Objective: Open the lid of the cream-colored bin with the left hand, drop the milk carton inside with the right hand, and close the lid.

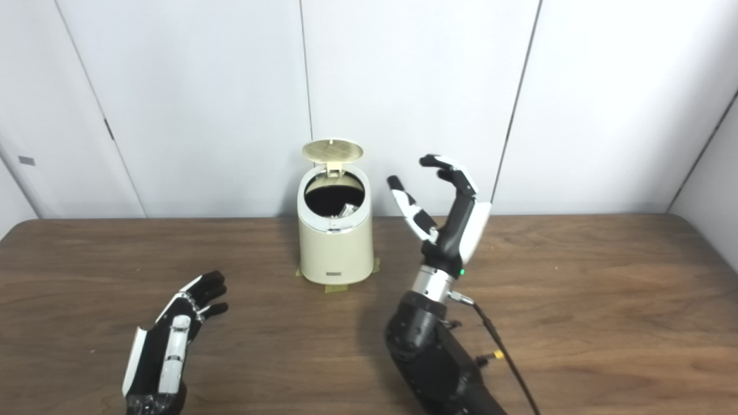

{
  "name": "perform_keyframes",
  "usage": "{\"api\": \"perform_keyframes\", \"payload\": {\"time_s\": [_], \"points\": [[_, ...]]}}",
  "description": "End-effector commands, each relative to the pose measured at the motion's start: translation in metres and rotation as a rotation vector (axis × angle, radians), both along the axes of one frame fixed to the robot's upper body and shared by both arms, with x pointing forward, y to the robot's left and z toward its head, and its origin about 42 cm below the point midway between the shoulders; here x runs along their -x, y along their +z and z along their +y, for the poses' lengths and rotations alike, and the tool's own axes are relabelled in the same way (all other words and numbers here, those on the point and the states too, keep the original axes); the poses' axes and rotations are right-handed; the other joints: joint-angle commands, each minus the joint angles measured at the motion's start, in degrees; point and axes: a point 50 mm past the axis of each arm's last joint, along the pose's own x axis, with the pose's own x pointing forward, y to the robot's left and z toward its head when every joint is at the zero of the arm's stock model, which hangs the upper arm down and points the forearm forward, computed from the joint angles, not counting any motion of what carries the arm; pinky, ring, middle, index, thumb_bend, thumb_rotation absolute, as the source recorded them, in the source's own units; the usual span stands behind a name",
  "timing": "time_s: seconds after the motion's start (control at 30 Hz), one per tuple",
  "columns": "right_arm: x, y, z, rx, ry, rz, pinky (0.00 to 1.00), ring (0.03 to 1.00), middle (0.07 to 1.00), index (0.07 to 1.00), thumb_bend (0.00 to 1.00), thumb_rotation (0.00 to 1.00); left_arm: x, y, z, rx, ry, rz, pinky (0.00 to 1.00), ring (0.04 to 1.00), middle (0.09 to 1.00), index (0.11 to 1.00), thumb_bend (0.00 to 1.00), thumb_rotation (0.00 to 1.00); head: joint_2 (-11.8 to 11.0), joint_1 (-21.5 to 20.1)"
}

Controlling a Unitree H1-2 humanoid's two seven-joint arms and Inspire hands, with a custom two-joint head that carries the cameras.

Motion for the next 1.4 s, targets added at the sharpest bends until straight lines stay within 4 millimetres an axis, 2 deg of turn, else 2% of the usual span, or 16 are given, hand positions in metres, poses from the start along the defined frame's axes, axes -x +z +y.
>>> {"api": "perform_keyframes", "payload": {"time_s": [0.0, 0.07, 0.23, 0.37, 0.47, 0.63, 0.83, 0.93, 1.03, 1.13, 1.27, 1.37], "points": [[-0.007, 0.024, -0.002, 0.017, 0.056, -0.078, 0.71, 0.772, 0.802, 0.849, 0.4, 0.47, 0.01, -0.014, -0.007, 0.032, 0.032, 0.034, 0.77, 0.842, 0.845, 0.817, 0.19, 0.99, 0.1, 0.1], [-0.001, 0.021, -0.014, 0.024, 0.07, -0.058, 0.73, 0.781, 0.808, 0.864, 0.41, 0.52, 0.006, -0.014, -0.01, 0.04, 0.026, 0.028, 0.77, 0.841, 0.845, 0.818, 0.18, 1.0, 0.3, -0.1], [0.013, 0.01, -0.036, 0.059, 0.114, -0.013, 0.75, 0.808, 0.834, 0.856, 0.39, 0.55, 0.001, -0.014, -0.013, 0.027, 0.025, 0.027, 0.78, 0.848, 0.847, 0.822, 0.2, 1.0, 0.7, -1.1], [0.027, 0.001, -0.053, 0.081, 0.169, 0.037, 0.75, 0.8, 0.826, 0.839, 0.33, 0.58, -0.002, -0.016, -0.012, 0.039, 0.031, 0.033, 0.83, 0.876, 0.864, 0.843, 0.24, 1.0, 0.9, -1.5], [0.037, -0.005, -0.063, 0.119, 0.204, 0.104, 0.77, 0.819, 0.844, 0.855, 0.3, 0.63, -0.004, -0.018, -0.012, 0.039, 0.03, 0.029, 0.82, 0.868, 0.863, 0.847, 0.25, 1.0, 0.9, -1.5], [0.061, -0.01, -0.076, 0.119, 0.252, 0.173, 0.73, 0.788, 0.808, 0.811, 0.26, 0.51, -0.003, -0.017, -0.015, 0.037, 0.037, 0.034, 0.82, 0.868, 0.864, 0.851, 0.24, 1.0, 1.1, -1.4], [0.086, -0.024, -0.083, 0.119, 0.326, 0.217, 0.67, 0.74, 0.754, 0.753, 0.23, 0.46, -0.002, -0.016, -0.017, 0.018, 0.049, 0.041, 0.81, 0.866, 0.859, 0.843, 0.24, 1.0, 1.2, -1.3], [0.098, -0.035, -0.086, 0.129, 0.348, 0.253, 0.65, 0.713, 0.73, 0.729, 0.25, 0.44, -0.002, -0.017, -0.017, 0.018, 0.043, 0.043, 0.82, 0.871, 0.861, 0.846, 0.23, 1.0, 1.2, -1.3], [0.11, -0.045, -0.089, 0.171, 0.388, 0.268, 0.65, 0.719, 0.738, 0.738, 0.21, 0.37, -0.002, -0.017, -0.017, 0.027, 0.031, 0.043, 0.83, 0.876, 0.865, 0.847, 0.25, 1.0, 1.3, -1.2], [0.12, -0.055, -0.091, 0.183, 0.409, 0.288, 0.61, 0.706, 0.73, 0.735, 0.23, 0.38, -0.001, -0.017, -0.018, 0.025, 0.023, 0.046, 0.81, 0.861, 0.851, 0.832, 0.24, 0.91, 1.3, -0.8], [0.135, -0.071, -0.094, 0.175, 0.413, 0.304, 0.61, 0.692, 0.717, 0.716, 0.25, 0.32, 0.001, -0.018, -0.019, -0.016, 0.02, 0.074, 0.8, 0.858, 0.855, 0.844, 0.18, 0.8, 0.9, -0.2], [0.141, -0.079, -0.096, 0.178, 0.4, 0.315, 0.59, 0.673, 0.703, 0.694, 0.25, 0.26, 0.003, -0.02, -0.02, -0.03, 0.022, 0.084, 0.79, 0.853, 0.85, 0.838, 0.17, 0.65, 0.5, 0.1]]}}
